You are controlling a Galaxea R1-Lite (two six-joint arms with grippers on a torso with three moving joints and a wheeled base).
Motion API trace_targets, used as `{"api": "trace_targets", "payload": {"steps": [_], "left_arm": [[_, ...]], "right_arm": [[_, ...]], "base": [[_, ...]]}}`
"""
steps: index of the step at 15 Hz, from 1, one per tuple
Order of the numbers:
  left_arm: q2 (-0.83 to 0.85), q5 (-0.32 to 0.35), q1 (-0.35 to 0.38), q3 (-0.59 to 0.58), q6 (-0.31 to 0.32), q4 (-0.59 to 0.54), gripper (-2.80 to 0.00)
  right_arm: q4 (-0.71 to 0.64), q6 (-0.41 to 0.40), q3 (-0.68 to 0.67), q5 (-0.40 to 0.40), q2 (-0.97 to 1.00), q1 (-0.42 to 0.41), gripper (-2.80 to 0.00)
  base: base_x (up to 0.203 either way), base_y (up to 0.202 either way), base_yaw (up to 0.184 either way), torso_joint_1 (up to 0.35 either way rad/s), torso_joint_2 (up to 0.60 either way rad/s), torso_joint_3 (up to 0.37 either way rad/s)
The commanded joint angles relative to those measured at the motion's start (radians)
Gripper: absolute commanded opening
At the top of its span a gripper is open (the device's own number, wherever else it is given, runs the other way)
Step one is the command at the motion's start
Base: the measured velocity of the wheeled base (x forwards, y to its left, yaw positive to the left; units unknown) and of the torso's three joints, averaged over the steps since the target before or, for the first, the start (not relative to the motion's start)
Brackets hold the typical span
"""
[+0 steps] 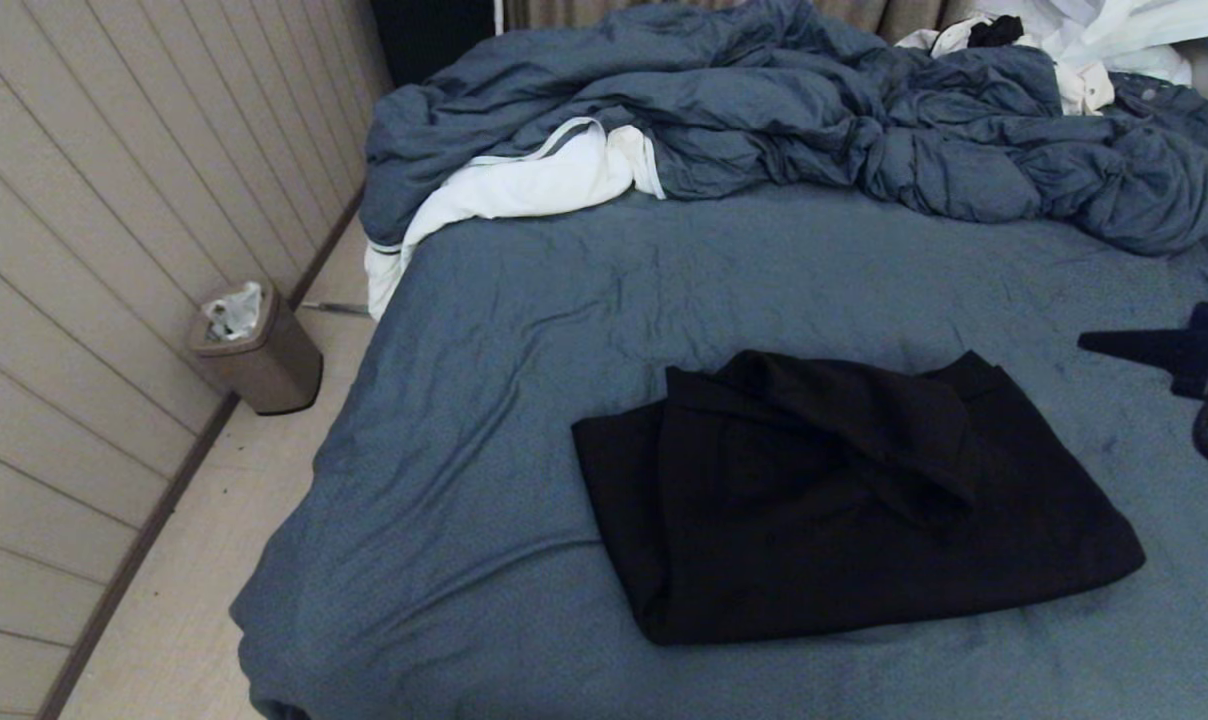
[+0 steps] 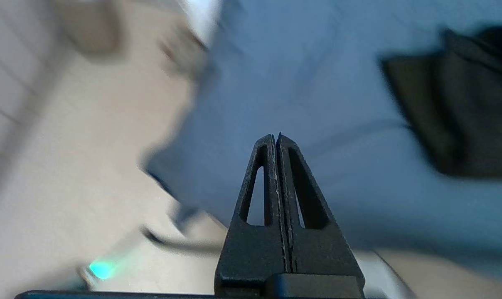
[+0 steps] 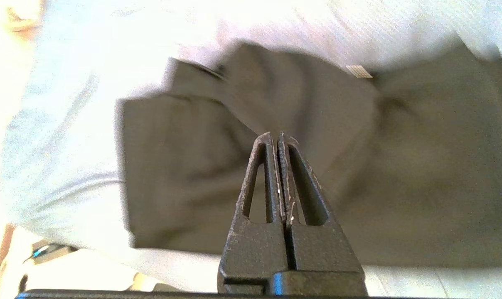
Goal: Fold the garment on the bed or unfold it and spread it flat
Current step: Unfold the black sweatshirt
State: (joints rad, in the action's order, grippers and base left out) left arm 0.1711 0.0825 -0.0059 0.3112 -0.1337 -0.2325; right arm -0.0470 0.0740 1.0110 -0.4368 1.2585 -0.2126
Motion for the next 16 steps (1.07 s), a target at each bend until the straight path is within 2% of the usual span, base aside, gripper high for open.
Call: {"api": "trace_targets", "payload": {"steps": [1, 3, 4, 5, 6, 8, 10, 12, 14, 16], "left_arm": [[0.296, 0.113, 0.0, 0.115, -0.039, -0.045, -2.8], [0.526, 0.271, -0.009, 0.207, -0.103, -0.075, -2.8], [0.636, 0.35, -0.031, 0.258, -0.133, -0.089, -2.8], [0.739, 0.409, -0.083, 0.309, -0.173, -0.1, -2.8], [0.817, 0.447, -0.169, 0.351, -0.22, -0.104, 0.0], [0.98, 0.475, -0.407, 0.424, -0.324, -0.088, 0.0], [1.171, 0.437, -0.551, 0.489, -0.405, -0.032, 0.0], [1.345, 0.401, -0.618, 0.575, -0.462, 0.028, 0.0], [1.501, 0.376, -0.661, 0.664, -0.488, 0.06, 0.0], [1.621, 0.315, -0.726, 0.741, -0.499, 0.089, 0.0]], "right_arm": [[-0.025, 0.001, 0.097, -0.002, 0.056, 0.069, -2.8], [-0.046, 0.001, 0.168, -0.001, 0.095, 0.125, -2.8], [-0.049, 0.001, 0.191, 0.0, 0.114, 0.142, -2.8], [-0.049, 0.001, 0.207, 0.0, 0.134, 0.156, -2.8], [-0.049, 0.001, 0.222, -0.001, 0.154, 0.17, -2.8], [-0.048, 0.003, 0.254, -0.002, 0.188, 0.194, -2.8], [-0.047, 0.003, 0.259, -0.002, 0.196, 0.196, -2.8], [-0.045, 0.001, 0.273, -0.002, 0.196, 0.197, -2.8], [-0.044, -0.002, 0.273, 0.0, 0.184, 0.196, -2.8], [-0.042, -0.003, 0.276, 0.0, 0.182, 0.194, -2.8]], "base": [[0.0, 0.0, 0.0, 0.0, 0.0, 0.0], [0.0, 0.0, 0.0, 0.0, 0.0, 0.0], [0.0, 0.0, 0.0, 0.0, 0.0, 0.0], [0.0, 0.0, 0.0, 0.0, 0.0, 0.0], [0.0, 0.0, 0.0, 0.0, 0.0, 0.0], [0.0, 0.0, 0.0, 0.0, 0.0, 0.0], [0.0, 0.0, 0.0, 0.0, 0.0, 0.0], [0.0, 0.0, 0.0, 0.0, 0.0, 0.0], [0.0, 0.0, 0.0, 0.0, 0.0, 0.0], [0.0, 0.0, 0.0, 0.0, 0.0, 0.0]]}}
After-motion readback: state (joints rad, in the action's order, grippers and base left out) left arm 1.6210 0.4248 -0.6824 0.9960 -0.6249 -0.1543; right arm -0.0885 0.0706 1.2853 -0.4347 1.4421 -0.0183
